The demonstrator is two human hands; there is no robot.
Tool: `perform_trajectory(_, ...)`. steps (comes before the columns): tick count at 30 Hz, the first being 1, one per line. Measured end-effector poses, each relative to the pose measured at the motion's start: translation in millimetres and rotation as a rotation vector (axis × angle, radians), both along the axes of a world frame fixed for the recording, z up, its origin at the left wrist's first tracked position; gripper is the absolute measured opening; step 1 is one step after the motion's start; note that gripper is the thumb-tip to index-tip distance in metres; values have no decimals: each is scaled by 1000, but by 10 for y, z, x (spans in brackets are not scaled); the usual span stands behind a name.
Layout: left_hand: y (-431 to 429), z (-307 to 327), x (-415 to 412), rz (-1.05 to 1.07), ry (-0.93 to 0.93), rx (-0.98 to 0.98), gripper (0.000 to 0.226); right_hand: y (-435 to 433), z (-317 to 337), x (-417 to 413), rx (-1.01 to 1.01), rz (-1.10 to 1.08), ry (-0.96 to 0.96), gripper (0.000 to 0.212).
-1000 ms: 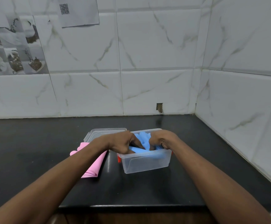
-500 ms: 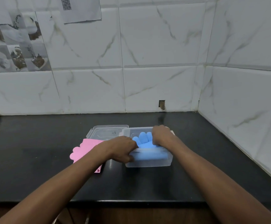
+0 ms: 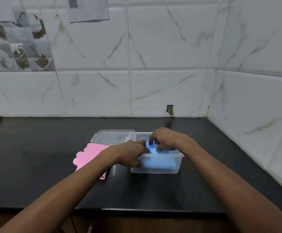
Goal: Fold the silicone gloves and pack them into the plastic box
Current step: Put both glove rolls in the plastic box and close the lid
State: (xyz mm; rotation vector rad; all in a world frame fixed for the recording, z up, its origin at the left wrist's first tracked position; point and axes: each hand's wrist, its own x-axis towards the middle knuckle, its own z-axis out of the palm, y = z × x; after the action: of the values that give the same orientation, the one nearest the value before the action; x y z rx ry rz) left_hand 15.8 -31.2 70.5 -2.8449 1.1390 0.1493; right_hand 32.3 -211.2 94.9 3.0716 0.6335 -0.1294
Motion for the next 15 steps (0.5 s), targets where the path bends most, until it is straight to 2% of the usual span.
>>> perform_trajectory(3, 56, -39, 0, -41, -12, -92, 46, -58, -146, 98, -71, -41, 76, 53)
perform_trajectory(6, 44, -52, -17, 2, -81, -25, 26, -62, -214, 183, -82, -61, 184, 52)
perform_trajectory(10, 8, 10, -24, 44, -17, 4, 18, -28, -238, 206, -43, -97, 258, 49)
perform_trajectory(12, 8, 40, -26, 62, 14, 40, 20, -44, -242, 193, 0, -94, 210, 47)
perform_trajectory(15, 3, 42, -15, 74, 48, 55, 40, -100, -193, 130, 85, -70, -39, 27)
